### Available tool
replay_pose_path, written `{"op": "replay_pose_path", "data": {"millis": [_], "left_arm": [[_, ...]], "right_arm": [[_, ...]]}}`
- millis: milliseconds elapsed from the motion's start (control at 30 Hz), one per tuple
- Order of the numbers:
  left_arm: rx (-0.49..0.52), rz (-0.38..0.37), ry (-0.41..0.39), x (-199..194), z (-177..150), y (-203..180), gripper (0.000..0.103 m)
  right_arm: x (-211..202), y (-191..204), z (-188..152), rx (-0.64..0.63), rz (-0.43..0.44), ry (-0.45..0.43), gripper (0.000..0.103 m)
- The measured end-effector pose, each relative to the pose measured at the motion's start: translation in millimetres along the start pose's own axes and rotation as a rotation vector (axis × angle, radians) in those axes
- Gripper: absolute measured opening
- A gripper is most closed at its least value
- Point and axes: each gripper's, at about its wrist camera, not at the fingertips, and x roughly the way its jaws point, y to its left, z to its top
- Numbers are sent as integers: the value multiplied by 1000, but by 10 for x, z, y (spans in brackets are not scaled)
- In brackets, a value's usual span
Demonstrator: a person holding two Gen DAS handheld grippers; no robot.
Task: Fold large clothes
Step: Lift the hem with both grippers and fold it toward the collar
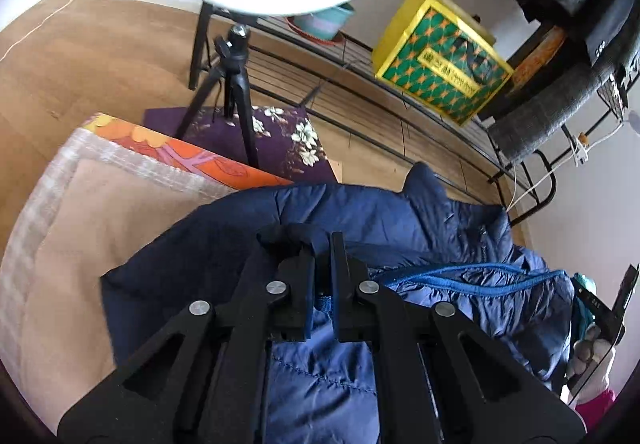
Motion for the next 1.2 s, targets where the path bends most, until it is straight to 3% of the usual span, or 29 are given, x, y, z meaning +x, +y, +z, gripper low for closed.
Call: {"op": "replay_pose_path", "data": {"millis": [67,100,133,200,267,433,600,667,700,733,767,800,833,900,1033,1200], "left_arm": [[17,-5,23,46,13,-5,9],[21,-17,34,39,27,-8,11],[22,-36,48,27,52,-4,18],[19,-92,67,-45,109,15,25],[51,-124,53,-182,172,12,27],[237,-47,8,-419,169,-67,39],[409,64,71,-83,-42,-245,39],[440,88,86,87,-109,-306,39],[449,100,93,173,-134,-332,39],[458,114,94,237,-158,-360,18],[468,133,95,284,-172,-386,0],[478,153,89,310,-189,-417,0],[482,166,68,304,-186,-439,0],[467,195,27,270,-131,-439,0],[338,285,-5,329,105,-185,0],[376,324,-43,264,62,-147,0]], "right_arm": [[103,12,5,-17,15,18,3],[118,2,4,-20,11,23,12],[119,-17,6,-21,24,32,31],[72,-63,11,-26,34,18,48],[-8,-139,16,-28,60,4,48],[-129,-400,-3,-7,68,-23,61],[59,-400,-117,-23,95,51,64],[134,-313,-181,-63,73,66,64],[163,-270,-203,-82,67,71,60],[195,-213,-224,-110,59,77,37],[222,-177,-234,-127,49,88,21],[242,-148,-243,-141,34,100,8],[253,-118,-243,-160,7,101,4],[224,-59,-222,-203,-25,85,0],[235,-115,-112,-203,-140,42,0],[406,-144,-182,-244,-205,89,0]]}}
